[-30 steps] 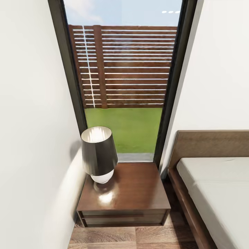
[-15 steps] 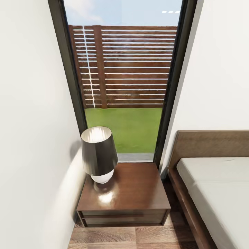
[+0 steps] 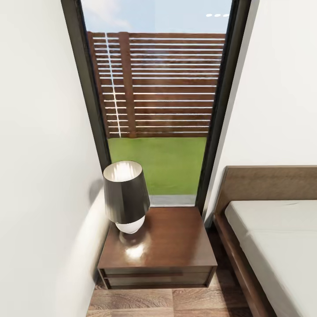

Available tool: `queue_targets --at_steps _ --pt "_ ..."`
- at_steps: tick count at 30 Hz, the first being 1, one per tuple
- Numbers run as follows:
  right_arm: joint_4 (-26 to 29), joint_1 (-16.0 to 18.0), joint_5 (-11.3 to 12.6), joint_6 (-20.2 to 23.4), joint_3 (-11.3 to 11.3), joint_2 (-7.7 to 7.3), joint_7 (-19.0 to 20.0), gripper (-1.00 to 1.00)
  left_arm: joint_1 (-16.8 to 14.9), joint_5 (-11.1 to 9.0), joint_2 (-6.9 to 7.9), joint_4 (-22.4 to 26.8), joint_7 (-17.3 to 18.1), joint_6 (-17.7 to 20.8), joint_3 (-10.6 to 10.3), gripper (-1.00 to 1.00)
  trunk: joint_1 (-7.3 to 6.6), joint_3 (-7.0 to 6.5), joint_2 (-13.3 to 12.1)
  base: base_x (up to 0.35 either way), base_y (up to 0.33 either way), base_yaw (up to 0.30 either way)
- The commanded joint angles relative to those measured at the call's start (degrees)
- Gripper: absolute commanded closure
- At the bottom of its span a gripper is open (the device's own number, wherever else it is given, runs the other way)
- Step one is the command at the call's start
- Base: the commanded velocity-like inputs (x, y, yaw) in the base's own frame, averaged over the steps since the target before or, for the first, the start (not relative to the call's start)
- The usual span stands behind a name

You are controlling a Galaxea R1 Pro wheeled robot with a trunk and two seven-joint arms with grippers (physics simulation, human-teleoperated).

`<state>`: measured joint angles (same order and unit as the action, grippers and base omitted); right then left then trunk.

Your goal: In the bedroom, move the book from the bed onto either nightstand, and place the two sandals side by side next to the bed.

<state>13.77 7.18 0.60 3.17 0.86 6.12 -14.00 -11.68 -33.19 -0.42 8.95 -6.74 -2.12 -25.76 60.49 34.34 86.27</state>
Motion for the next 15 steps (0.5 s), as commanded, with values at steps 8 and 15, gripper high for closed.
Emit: queue_targets --at_steps 8,15 --pt "0.13 2.06 0.02 1.24 0.11 0.61 0.77 -1.00 -3.26 0.02 -0.93 0.04 -0.31 6.12 -0.41 -1.00 0.00 0.05 0.03 0.000 0.000 0.000" --pt "0.22 4.93 -0.04 5.32 0.11 0.88 1.38 -1.00 -5.23 0.11 -1.92 0.29 -0.46 11.02 -0.42 -1.00 0.00 0.05 0.03 0.000 0.000 0.000"
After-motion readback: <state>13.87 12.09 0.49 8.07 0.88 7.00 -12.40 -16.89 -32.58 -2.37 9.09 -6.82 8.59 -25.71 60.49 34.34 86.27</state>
